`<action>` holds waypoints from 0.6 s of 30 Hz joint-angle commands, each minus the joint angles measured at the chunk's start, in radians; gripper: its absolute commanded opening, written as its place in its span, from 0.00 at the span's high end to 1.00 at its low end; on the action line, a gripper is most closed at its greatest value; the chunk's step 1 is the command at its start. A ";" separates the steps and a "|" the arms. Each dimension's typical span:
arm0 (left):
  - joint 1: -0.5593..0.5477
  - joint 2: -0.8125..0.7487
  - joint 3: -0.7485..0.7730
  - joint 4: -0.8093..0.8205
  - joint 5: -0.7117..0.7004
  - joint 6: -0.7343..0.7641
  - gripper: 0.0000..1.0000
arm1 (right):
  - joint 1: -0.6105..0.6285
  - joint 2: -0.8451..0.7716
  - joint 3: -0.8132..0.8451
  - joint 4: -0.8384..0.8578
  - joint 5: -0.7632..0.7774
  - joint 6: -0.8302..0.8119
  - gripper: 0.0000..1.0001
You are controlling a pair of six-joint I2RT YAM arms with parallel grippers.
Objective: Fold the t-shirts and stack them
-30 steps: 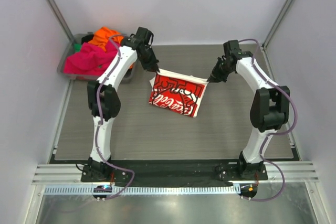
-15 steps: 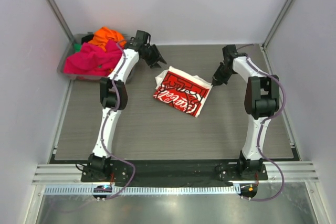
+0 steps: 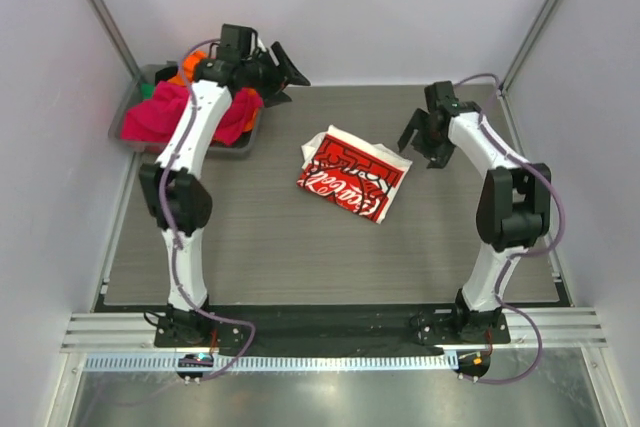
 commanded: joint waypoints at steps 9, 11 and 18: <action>-0.012 -0.639 -0.700 -0.071 -0.100 0.124 0.33 | 0.371 -0.018 0.160 -0.004 -0.107 -0.228 0.16; -0.014 -0.721 -0.827 -0.068 -0.125 0.124 0.33 | 0.396 0.061 0.215 -0.021 -0.148 -0.251 0.16; -0.012 -1.000 -1.076 -0.132 -0.217 0.136 0.33 | 0.402 0.268 0.346 -0.025 -0.179 -0.292 0.19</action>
